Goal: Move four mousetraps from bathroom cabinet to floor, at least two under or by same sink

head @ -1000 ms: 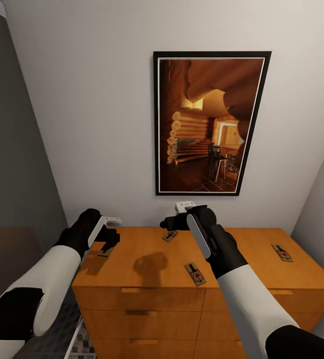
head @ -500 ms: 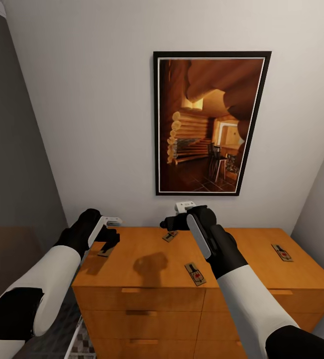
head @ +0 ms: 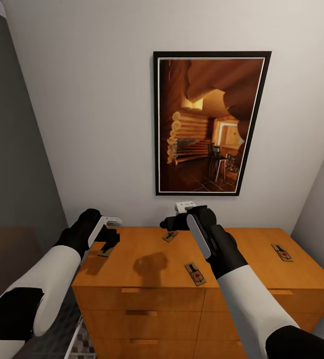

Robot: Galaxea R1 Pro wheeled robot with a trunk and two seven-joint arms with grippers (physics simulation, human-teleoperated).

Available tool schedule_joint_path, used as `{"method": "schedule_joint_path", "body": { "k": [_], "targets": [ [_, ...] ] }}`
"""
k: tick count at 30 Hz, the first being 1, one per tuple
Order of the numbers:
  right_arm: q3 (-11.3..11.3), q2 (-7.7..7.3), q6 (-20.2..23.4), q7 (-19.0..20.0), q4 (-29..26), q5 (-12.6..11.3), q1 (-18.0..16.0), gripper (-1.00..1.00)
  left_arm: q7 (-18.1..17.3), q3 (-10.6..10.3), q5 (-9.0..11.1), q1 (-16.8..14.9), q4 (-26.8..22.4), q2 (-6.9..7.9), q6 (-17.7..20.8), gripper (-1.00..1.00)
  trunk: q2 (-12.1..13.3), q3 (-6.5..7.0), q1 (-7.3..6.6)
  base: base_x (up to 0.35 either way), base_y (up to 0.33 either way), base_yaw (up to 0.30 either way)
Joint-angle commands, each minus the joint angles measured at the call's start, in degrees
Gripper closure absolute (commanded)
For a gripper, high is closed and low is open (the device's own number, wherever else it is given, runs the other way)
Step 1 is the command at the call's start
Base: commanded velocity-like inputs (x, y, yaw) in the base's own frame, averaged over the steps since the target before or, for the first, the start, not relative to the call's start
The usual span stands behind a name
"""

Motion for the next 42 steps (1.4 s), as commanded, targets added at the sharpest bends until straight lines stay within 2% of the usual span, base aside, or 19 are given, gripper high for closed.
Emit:
{"method": "schedule_joint_path", "body": {
  "k": [1,25,32,36,42],
  "targets": [
    [0.0,0.00,0.2,-0.4,0.0,-0.4,0.0,-1.00,-0.1,-0.2,-0.1,0.0,0.0,0.03,0.2,1.00,-0.1,-0.04,0.02,0.000,0.000,0.000],
    [-0.1,0.00,0.2,-0.3,0.0,-0.4,0.0,-1.00,-0.1,-0.1,-0.1,0.0,-0.1,0.03,0.2,1.00,-0.1,-0.04,0.02,0.000,0.000,0.000],
    [-0.2,0.00,0.2,-0.5,2.9,-0.4,-0.1,-1.00,-0.1,0.0,-0.1,-0.1,-0.4,0.03,0.2,1.00,-0.1,-0.04,0.02,0.000,0.000,0.000],
    [-0.3,0.00,0.2,-0.6,5.7,-0.4,-0.2,-1.00,-0.1,0.0,-0.1,-0.1,-2.2,0.01,0.2,1.00,-0.1,-0.04,0.02,0.000,0.000,0.000],
    [-0.4,0.00,0.2,-0.7,7.8,-0.4,-0.4,-1.00,-0.1,0.0,-0.1,0.1,-8.3,-0.19,0.2,1.00,-0.1,-0.04,0.02,0.000,0.000,0.000]
  ]
}}
